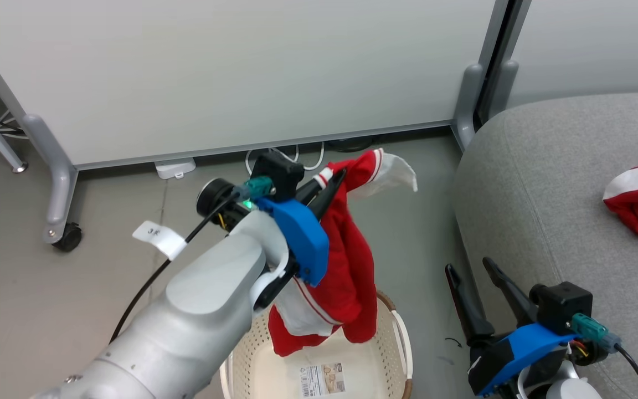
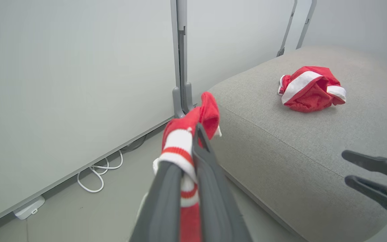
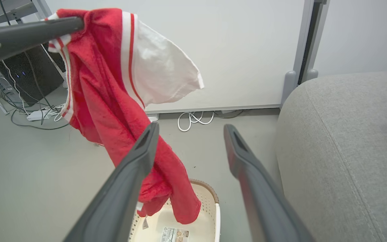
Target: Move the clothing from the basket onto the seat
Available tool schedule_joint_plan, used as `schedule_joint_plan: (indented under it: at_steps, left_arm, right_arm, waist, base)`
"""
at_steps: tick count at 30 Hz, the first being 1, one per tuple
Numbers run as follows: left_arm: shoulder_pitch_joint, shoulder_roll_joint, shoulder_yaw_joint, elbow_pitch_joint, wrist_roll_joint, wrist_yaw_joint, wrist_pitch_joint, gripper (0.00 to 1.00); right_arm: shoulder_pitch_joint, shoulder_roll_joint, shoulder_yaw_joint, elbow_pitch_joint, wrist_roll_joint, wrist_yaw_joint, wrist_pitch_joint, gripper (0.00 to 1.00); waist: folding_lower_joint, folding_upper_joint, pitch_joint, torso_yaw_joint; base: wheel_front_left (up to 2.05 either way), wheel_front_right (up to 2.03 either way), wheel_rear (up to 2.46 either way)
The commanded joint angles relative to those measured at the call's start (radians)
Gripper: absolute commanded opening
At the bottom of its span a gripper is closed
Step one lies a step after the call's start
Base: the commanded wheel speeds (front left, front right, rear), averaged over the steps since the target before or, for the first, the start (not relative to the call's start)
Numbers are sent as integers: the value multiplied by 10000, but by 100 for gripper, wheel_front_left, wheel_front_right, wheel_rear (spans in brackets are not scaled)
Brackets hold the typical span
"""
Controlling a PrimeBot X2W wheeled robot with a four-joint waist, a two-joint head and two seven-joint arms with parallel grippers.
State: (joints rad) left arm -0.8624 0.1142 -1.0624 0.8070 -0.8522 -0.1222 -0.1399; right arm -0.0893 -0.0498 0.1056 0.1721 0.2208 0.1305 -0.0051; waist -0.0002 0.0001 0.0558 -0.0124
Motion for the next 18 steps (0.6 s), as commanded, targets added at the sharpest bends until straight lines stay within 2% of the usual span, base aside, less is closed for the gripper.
schedule_joint_plan:
  at_steps: [1,7,18]
  left_arm:
    - [-249,-9,69,-45,-11,85,11,0]
    - [-873,-236,270,-161,-145,286,141,0]
    - [-1442,-580,345,-396,-484,1119,573,0]
  right_arm:
    - [144,-12,13,-38,-12,5,4,100]
    - [251,-12,67,-110,39,5,100,100]
    - [308,-12,240,-173,127,5,153,100]
  waist:
    - [2,-1,-46,14]
    - [2,-1,-212,79]
    - [2,-1,-276,199]
  base:
    - [0,0,0]
    - [0,0,0]
    - [0,0,0]
